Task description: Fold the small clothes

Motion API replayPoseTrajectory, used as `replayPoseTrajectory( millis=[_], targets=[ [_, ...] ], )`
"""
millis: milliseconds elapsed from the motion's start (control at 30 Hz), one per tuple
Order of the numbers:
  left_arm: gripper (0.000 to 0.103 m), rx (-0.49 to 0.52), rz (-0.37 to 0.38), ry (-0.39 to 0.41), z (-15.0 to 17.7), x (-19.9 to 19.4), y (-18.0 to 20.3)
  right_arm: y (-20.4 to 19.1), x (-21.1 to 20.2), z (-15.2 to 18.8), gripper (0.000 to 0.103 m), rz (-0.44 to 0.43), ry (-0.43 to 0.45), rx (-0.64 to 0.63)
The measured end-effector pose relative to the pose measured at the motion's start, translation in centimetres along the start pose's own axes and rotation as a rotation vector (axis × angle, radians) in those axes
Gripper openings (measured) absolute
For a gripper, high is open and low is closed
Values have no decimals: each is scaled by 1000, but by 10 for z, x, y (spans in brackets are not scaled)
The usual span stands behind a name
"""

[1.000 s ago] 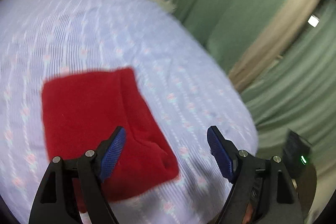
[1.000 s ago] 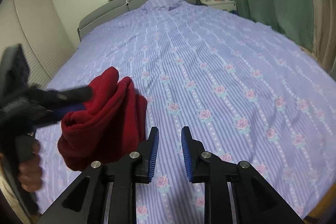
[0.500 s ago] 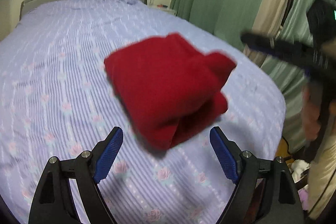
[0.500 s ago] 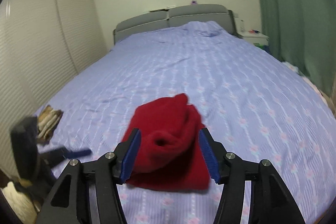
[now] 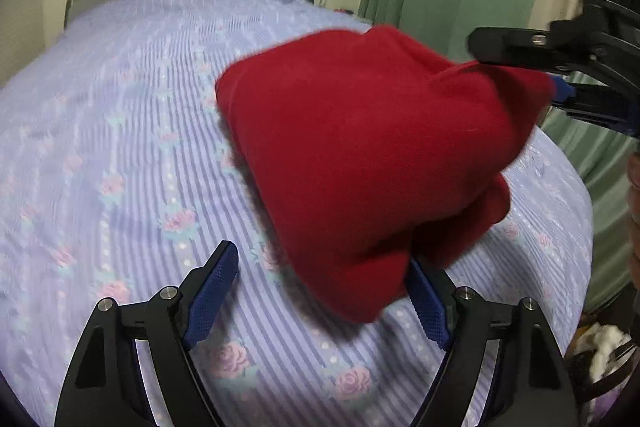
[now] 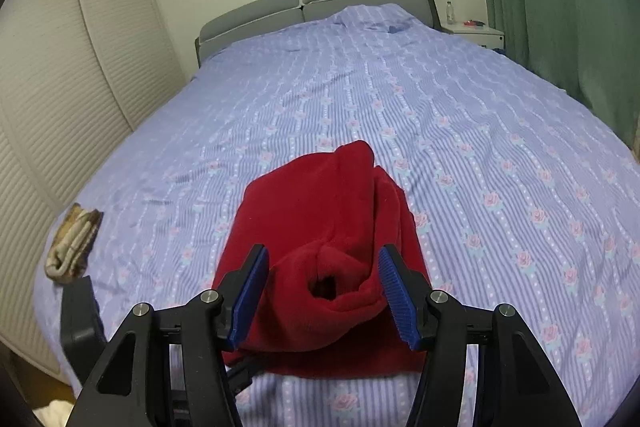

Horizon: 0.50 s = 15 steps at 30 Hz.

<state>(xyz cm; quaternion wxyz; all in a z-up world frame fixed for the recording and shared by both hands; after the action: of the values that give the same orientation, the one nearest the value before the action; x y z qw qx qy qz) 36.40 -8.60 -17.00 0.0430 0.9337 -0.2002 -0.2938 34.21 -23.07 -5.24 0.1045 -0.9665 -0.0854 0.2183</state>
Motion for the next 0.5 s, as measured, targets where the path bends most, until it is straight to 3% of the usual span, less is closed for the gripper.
replayPoseTrajectory(
  millis=[133,200,267,500],
  targets=[
    [79,-92,-2,-12,4,6,-12,4,11,4,57,9,-46,16],
    [77,-84,-34,11,4,1,-10,9,14,10,55,2,-67,40],
    [78,-66,-78,34,6,0,-6,13,14,16,48,-25,-84,71],
    [72,-170,-112,32,9,1,-10,13,10,26,26,-66,-83,75]
  ],
)
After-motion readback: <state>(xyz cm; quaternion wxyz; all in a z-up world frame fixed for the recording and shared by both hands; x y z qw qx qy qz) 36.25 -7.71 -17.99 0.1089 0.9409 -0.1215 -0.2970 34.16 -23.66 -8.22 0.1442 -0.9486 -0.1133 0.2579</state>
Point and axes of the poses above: each gripper's, at about its wrist camera, not at the fingertips, and x roughly the way its jaws point, y to its right, z to its underside, the point moved 4 cm from there along x, roughly the way its jaws point, and after that the axes turned 13 degrees about y, right-handed, at the moved point
